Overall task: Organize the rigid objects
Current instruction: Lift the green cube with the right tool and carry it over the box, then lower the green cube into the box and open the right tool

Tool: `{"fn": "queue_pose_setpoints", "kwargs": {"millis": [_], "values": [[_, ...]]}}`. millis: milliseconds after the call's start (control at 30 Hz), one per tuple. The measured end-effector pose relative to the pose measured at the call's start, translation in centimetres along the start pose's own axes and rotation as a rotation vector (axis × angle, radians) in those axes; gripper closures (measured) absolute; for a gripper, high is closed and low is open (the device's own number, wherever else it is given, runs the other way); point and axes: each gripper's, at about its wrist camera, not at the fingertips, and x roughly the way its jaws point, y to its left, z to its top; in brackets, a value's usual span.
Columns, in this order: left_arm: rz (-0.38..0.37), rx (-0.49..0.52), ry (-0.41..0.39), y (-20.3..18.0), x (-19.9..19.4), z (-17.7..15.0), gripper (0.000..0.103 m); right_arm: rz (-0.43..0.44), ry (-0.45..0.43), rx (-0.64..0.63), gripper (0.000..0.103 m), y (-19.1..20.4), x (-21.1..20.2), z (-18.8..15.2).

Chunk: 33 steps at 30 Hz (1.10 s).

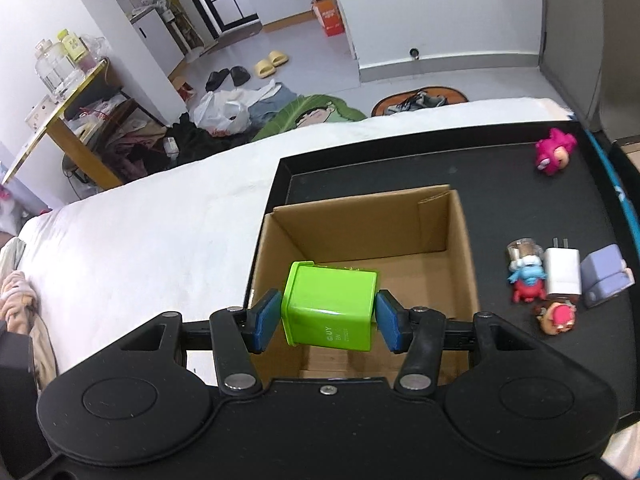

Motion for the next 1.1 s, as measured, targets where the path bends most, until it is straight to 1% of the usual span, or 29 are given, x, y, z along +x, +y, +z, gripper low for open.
{"fn": "queue_pose_setpoints", "kwargs": {"millis": [200, 433, 700, 833, 967, 1067, 1100], "values": [[-0.027, -0.025, 0.005, 0.4, 0.0, 0.1, 0.086, -0.005, 0.027, -0.005, 0.052, 0.6, 1.8, 0.3], [-0.054, -0.046, 0.014, 0.8, 0.0, 0.0, 0.086, -0.013, 0.055, 0.02, 0.052, 0.0, 3.8, 0.1], [-0.061, -0.062, 0.012, 1.0, -0.1, 0.1, 0.086, 0.0, 0.065, 0.035, 0.052, -0.2, 4.9, 0.0], [-0.059, -0.063, 0.011, 0.9, -0.1, 0.1, 0.086, 0.01, 0.058, 0.05, 0.051, -0.4, 5.0, 0.1], [-0.057, -0.06, 0.011, 0.9, -0.2, 0.2, 0.086, 0.033, 0.048, 0.081, 0.049, -0.9, 4.2, 0.1], [-0.055, -0.064, 0.012, 1.1, -0.3, 0.3, 0.086, 0.038, 0.042, 0.076, 0.044, -1.2, 3.1, 0.1], [-0.052, -0.063, 0.01, 1.1, -0.3, 0.4, 0.086, 0.041, 0.04, 0.077, 0.041, -1.4, 2.5, 0.0]]}}
